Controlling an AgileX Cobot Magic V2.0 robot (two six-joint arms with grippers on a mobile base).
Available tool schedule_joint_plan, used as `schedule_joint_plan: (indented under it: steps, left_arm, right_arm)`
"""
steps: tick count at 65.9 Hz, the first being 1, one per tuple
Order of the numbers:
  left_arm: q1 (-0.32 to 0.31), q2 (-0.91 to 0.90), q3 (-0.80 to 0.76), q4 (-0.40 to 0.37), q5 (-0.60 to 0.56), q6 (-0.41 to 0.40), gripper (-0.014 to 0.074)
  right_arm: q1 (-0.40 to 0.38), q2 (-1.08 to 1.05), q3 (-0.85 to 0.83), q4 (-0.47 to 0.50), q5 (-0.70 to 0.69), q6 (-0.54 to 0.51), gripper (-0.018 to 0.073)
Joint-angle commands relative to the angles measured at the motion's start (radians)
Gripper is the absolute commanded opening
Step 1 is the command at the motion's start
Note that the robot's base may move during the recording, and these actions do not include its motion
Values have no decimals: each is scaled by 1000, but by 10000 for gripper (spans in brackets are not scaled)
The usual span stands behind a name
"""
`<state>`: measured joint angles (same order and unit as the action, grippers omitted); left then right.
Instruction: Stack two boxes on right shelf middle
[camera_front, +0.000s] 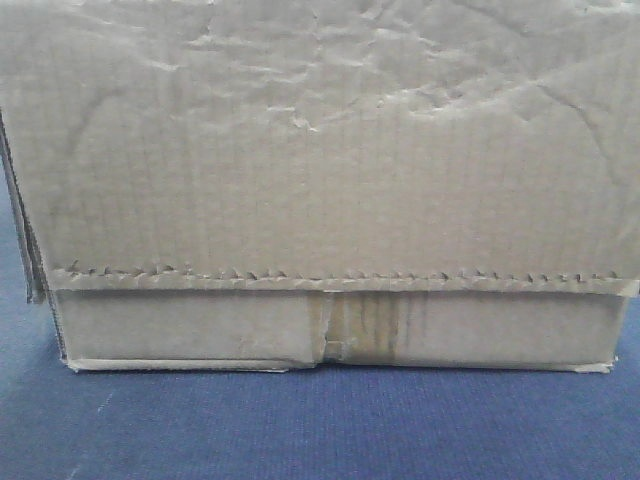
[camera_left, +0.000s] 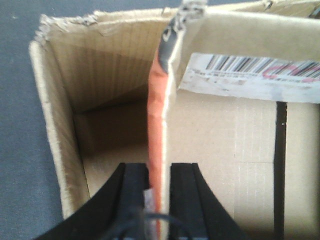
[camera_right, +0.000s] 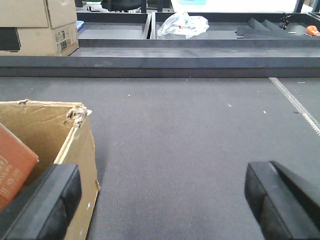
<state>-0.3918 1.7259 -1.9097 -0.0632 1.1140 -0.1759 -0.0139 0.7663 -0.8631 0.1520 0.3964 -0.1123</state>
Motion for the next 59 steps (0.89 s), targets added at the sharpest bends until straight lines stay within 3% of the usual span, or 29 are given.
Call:
schedule_joint_plan:
  steps: [1, 12, 17, 22, 32, 38, 51, 59]
  left_arm:
    - [-14, -3, -9, -18, -24, -14, -111]
    - [-14, 1, -9, -18, -24, -14, -104]
    - [-14, 1, -9, -18, -25, -14, -32]
    - [-14, 1, -9, -20, -25, -14, 90]
    - [-14, -6, -9, -31, -27, -14, 465]
    - [-14, -18, -9, -40, -37, -14, 620]
    - [-14, -89, -11, -47, -57, -14, 599]
    - [-14, -154, -11, 1, -57, -10, 599]
  right_arm:
    - [-2, 2, -5, -9, -12, 0, 568]
    - [-2, 2, -5, -9, -12, 0, 568]
    - [-2, 2, -5, -9, -12, 0, 568]
    - [-2, 2, -5, -9, -12, 0, 568]
    - [-2, 2, -5, -9, -14, 0, 568]
    - [-2, 2, -5, -9, -14, 0, 568]
    - [-2, 2, -5, -9, -4, 0, 568]
    - [-2, 2, -12, -9, 18, 0, 568]
